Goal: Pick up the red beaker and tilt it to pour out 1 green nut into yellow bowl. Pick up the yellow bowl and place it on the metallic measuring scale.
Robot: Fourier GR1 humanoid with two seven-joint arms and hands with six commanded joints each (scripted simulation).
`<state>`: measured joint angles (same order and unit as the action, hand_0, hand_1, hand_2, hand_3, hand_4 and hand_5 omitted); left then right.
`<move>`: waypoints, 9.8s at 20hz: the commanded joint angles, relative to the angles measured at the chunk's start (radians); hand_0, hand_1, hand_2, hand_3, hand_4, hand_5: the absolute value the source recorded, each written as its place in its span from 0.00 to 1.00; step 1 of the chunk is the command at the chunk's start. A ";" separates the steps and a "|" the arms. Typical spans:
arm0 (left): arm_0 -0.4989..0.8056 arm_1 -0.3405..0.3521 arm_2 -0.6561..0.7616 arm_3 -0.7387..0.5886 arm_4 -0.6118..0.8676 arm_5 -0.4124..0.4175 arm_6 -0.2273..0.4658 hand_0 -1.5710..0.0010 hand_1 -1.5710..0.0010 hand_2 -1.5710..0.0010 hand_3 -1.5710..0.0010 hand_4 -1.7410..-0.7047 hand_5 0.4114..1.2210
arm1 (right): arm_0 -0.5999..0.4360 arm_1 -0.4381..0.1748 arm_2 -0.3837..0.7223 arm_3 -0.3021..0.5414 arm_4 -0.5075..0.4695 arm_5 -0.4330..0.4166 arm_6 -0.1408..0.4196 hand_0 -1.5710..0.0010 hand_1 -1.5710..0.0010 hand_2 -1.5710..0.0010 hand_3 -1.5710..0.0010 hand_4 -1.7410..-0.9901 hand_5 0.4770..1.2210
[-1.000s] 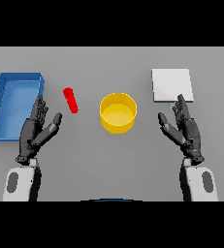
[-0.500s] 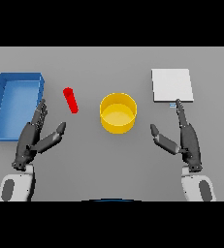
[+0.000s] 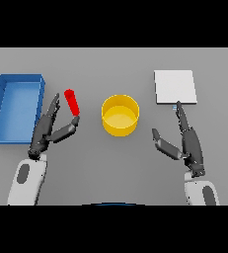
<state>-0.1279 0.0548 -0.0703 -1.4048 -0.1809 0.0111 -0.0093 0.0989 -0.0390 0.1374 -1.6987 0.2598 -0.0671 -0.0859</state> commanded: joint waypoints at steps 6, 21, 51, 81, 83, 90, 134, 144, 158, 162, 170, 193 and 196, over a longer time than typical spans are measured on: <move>-0.147 -0.001 0.044 0.183 0.002 0.013 -0.043 1.00 1.00 1.00 1.00 0.45 0.33 | 0.006 -0.015 -0.012 0.002 -0.004 0.003 -0.006 1.00 1.00 1.00 1.00 0.63 0.21; -0.370 -0.019 0.105 0.472 0.008 0.023 -0.116 1.00 1.00 1.00 1.00 0.41 0.35 | 0.012 -0.006 -0.009 -0.006 -0.008 0.001 0.004 1.00 1.00 1.00 1.00 0.63 0.22; -0.463 0.056 -0.076 0.336 -0.093 0.085 0.015 0.00 0.00 0.00 0.01 0.01 0.88 | 0.007 -0.020 -0.009 -0.011 0.025 -0.013 0.009 1.00 1.00 1.00 1.00 0.65 0.26; -0.934 0.250 -0.842 0.500 -0.783 -0.276 0.100 0.00 0.00 0.00 0.05 0.01 1.00 | 0.033 0.025 -0.016 -0.009 -0.038 -0.001 -0.004 1.00 1.00 1.00 1.00 0.60 0.22; -0.965 0.255 -0.890 0.522 -0.818 -0.285 0.078 0.00 0.00 0.00 0.03 0.01 1.00 | 0.039 0.028 -0.018 -0.007 -0.029 -0.011 0.000 1.00 1.00 1.00 1.00 0.60 0.21; -1.054 0.229 -1.026 0.587 -0.902 -0.288 0.040 0.00 0.00 0.00 0.01 0.00 1.00 | 0.011 0.027 -0.020 0.020 -0.005 -0.029 0.028 1.00 1.00 1.00 1.00 0.62 0.16; -0.801 0.717 -0.393 0.610 0.126 0.261 0.421 0.00 0.00 0.00 0.08 0.00 1.00 | -0.012 -0.020 -0.006 0.043 0.006 0.004 -0.042 1.00 1.00 1.00 1.00 0.71 0.23; -0.477 0.759 -0.450 0.305 0.244 0.466 0.561 0.00 0.00 0.00 0.03 0.00 0.97 | -0.024 -0.018 -0.005 0.047 0.011 0.000 -0.034 1.00 1.00 1.00 1.00 0.70 0.26; -0.421 0.875 -0.530 0.183 0.383 0.198 0.597 0.76 0.80 0.80 0.81 0.86 0.35 | 0.014 -0.025 -0.003 0.024 0.006 0.005 -0.048 1.00 1.00 1.00 1.00 0.74 0.26; -0.422 0.861 -0.515 0.194 0.400 0.199 0.557 0.90 0.92 0.92 0.92 0.91 0.33 | 0.004 -0.012 0.009 0.029 0.022 -0.001 -0.014 1.00 1.00 1.00 1.00 0.74 0.25; -0.442 0.827 -0.495 0.221 0.397 0.245 0.499 0.98 0.99 0.99 0.99 0.93 0.34 | -0.072 -0.091 0.051 0.041 0.091 0.063 -0.029 1.00 1.00 1.00 1.00 0.75 0.31; -0.447 0.824 -0.505 0.221 0.402 0.230 0.497 1.00 1.00 1.00 1.00 0.91 0.38 | -0.658 -0.311 0.398 0.397 0.474 0.436 -0.079 1.00 1.00 1.00 1.00 0.65 0.28; -0.450 0.822 -0.504 0.223 0.402 0.228 0.493 1.00 1.00 1.00 1.00 0.91 0.39 | -0.698 -0.287 0.427 0.461 0.485 0.458 -0.090 1.00 1.00 1.00 1.00 0.66 0.28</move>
<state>-0.5784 0.8769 -0.5747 -1.1823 0.2214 0.2394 0.4825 -0.5988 -0.3255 0.5644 -1.2378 0.7452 0.3912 -0.1764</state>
